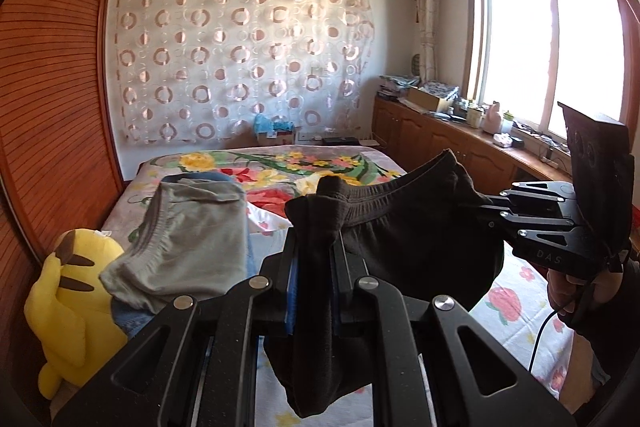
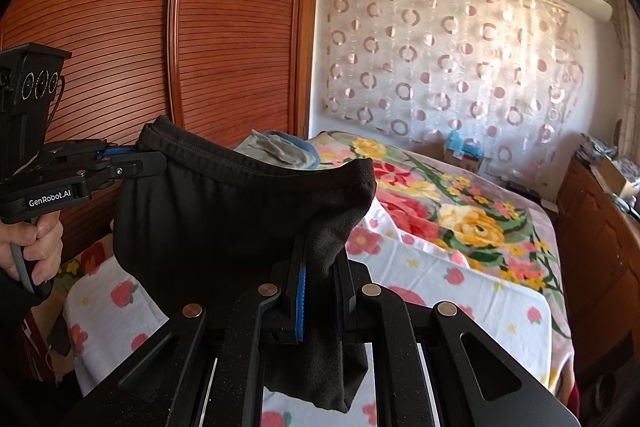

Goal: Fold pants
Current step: 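Carry the held black pants with both tools toward the clothes stack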

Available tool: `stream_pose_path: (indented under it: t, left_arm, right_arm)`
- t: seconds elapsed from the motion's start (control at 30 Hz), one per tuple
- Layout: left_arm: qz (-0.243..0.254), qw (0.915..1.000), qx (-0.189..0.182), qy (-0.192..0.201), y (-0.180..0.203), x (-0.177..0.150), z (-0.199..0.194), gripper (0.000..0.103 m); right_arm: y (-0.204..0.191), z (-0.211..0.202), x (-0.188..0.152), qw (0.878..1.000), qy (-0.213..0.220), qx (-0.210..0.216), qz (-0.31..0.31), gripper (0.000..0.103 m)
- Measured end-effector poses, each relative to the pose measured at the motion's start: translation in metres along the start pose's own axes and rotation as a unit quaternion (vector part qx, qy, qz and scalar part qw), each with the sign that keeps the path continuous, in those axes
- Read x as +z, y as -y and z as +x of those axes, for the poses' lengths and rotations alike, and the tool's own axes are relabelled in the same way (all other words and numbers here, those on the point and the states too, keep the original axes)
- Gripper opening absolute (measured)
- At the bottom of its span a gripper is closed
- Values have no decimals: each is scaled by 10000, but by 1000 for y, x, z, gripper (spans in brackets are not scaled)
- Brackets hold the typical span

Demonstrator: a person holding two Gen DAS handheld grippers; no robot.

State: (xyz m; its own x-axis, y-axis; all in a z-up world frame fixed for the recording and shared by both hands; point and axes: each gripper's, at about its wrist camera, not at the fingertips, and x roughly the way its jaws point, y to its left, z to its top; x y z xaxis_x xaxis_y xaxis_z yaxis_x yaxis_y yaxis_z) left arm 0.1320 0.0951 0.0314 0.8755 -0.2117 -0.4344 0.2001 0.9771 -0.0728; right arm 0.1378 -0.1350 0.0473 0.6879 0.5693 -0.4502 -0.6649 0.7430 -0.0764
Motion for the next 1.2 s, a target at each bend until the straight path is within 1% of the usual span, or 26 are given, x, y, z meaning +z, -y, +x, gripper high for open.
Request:
stream_pose_path:
  t: [0.3,0.47,0.9,1.2]
  left_arm:
    - [-97,9998,180,34,-27,11,9,14]
    - [-217,9994,274,37,-42,14,17,14]
    - [-446,9978,488,-108,-68,12,40,14]
    - [-633,9959,650,-10,-81,9,39,14]
  right_arm:
    - [16,30,22,9998,12,162,-140,10]
    - [18,48,32,9995,45,228,-213,10]
    - [28,92,53,9981,26,419,-447,10]
    - [36,122,66,9963,43,561,-652,10]
